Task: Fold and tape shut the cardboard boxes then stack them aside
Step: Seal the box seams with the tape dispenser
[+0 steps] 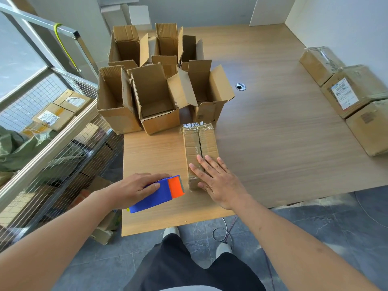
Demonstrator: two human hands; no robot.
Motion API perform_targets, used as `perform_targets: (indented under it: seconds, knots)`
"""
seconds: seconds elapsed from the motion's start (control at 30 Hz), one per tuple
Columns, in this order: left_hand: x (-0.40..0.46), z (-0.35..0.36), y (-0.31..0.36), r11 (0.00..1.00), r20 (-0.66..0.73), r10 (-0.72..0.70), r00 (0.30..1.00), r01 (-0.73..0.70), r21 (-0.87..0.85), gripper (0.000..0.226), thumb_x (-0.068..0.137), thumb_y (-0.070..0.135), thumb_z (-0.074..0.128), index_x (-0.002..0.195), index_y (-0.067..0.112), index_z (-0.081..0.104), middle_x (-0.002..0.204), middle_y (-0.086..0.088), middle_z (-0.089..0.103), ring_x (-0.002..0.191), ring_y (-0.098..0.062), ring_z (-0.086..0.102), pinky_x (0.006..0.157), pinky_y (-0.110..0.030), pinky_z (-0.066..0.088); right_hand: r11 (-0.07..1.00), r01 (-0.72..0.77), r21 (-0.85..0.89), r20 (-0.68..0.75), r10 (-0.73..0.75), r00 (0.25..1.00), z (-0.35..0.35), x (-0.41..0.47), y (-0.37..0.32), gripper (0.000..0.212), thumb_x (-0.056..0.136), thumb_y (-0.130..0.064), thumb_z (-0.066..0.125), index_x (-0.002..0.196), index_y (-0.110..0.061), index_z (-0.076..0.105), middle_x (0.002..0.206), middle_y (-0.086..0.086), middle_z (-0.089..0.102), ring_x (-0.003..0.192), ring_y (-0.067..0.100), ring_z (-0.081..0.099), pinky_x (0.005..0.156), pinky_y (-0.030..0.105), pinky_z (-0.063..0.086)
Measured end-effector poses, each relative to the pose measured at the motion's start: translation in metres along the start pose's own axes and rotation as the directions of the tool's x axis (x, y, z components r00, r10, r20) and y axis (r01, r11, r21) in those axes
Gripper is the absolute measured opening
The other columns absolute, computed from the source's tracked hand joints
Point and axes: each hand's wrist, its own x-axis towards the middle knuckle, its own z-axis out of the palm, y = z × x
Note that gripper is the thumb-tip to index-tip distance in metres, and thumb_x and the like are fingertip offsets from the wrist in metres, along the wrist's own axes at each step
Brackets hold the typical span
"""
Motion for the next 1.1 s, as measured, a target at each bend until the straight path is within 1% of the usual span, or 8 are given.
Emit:
perform_targets:
  seconds: [0.27,0.43,0.53,0.67,0.77,0.87,0.97,1.1]
  knots:
    - [-0.004,-0.002,0.001,1.000,0.005,0.011,1.000,-0.010,-0.007,0.044,0.107,0.054,0.031,0.150,0.063,0.028,0.129,0.024,0.055,0.112,0.003,0.051,0.096,-0.030,0.042,1.000,0.000,0.005,-0.009,0.000,1.000,0.002,0.000,0.000,0.060,0.106,-0.056,0.007,0.161,-0.042,-0.012,0.172,-0.005,-0.009,0.158,0.017,-0.010,0.127,0.043,-0.004]
    - [0.003,0.001,-0.002,1.000,0.004,-0.012,1.000,0.012,0.011,0.042,0.107,0.055,0.030,0.148,0.066,0.027,0.130,0.019,0.057,0.111,-0.002,0.053,0.098,-0.037,0.044,1.000,0.003,0.010,-0.020,-0.003,1.000,0.001,0.000,0.000,0.059,0.107,-0.053,0.011,0.161,-0.042,-0.011,0.172,-0.005,-0.009,0.158,0.018,-0.010,0.127,0.043,-0.004]
    - [0.013,0.005,0.003,0.997,0.010,-0.066,0.998,0.066,0.046,0.035,0.108,0.053,0.028,0.139,0.068,0.031,0.133,0.021,0.055,0.114,-0.007,0.053,0.099,-0.037,0.041,1.000,0.003,0.011,-0.020,-0.003,1.000,0.002,-0.001,-0.001,0.058,0.109,-0.050,0.013,0.160,-0.042,-0.013,0.171,-0.005,-0.011,0.157,0.018,-0.012,0.127,0.043,-0.006]
    - [0.028,0.006,0.009,0.992,0.021,-0.121,0.992,0.120,0.045,0.036,0.110,0.049,0.028,0.143,0.055,0.042,0.125,0.017,0.063,0.109,-0.013,0.058,0.098,-0.039,0.044,1.000,-0.005,0.011,-0.010,0.005,1.000,0.000,-0.002,-0.001,0.059,0.109,-0.048,0.014,0.160,-0.042,-0.016,0.171,-0.005,-0.014,0.157,0.017,-0.016,0.127,0.044,-0.006]
    - [0.028,0.004,-0.012,0.966,0.090,-0.227,0.970,0.213,0.146,0.040,0.111,0.045,0.029,0.147,0.040,0.047,0.133,0.008,0.062,0.117,-0.018,0.055,0.104,-0.040,0.040,1.000,-0.001,0.022,-0.002,0.001,1.000,-0.001,-0.002,-0.001,0.057,0.107,-0.049,0.005,0.159,-0.042,-0.019,0.170,-0.005,-0.016,0.156,0.017,-0.018,0.127,0.044,-0.006]
    - [0.020,0.005,-0.031,0.955,0.036,-0.285,0.958,0.281,0.093,0.042,0.110,0.045,0.030,0.149,0.039,0.044,0.134,0.006,0.061,0.116,-0.019,0.056,0.100,-0.039,0.042,0.999,-0.017,0.043,-0.011,0.018,1.000,-0.002,-0.002,-0.003,0.058,0.107,-0.054,0.008,0.159,-0.044,-0.018,0.170,-0.006,-0.016,0.156,0.015,-0.019,0.127,0.044,-0.008]
    - [0.020,0.011,-0.032,0.961,-0.034,-0.265,0.964,0.267,0.070,0.043,0.109,0.049,0.028,0.152,0.049,0.035,0.125,0.004,0.062,0.106,-0.018,0.057,0.093,-0.040,0.044,0.996,-0.026,0.089,-0.002,0.026,1.000,-0.005,-0.002,-0.008,0.062,0.105,-0.064,0.014,0.160,-0.046,-0.008,0.171,-0.006,-0.012,0.156,0.014,-0.017,0.127,0.043,-0.009]
    - [0.032,0.021,-0.024,0.953,-0.165,-0.261,0.951,0.282,0.114,0.050,0.104,0.061,0.030,0.151,0.063,0.015,0.101,0.003,0.051,0.089,-0.016,0.054,0.084,-0.041,0.049,0.977,-0.120,0.175,-0.103,0.140,0.985,-0.007,0.006,-0.025,0.062,0.101,-0.067,0.026,0.156,-0.039,0.036,0.168,0.000,0.026,0.157,0.023,0.015,0.128,0.050,0.007]
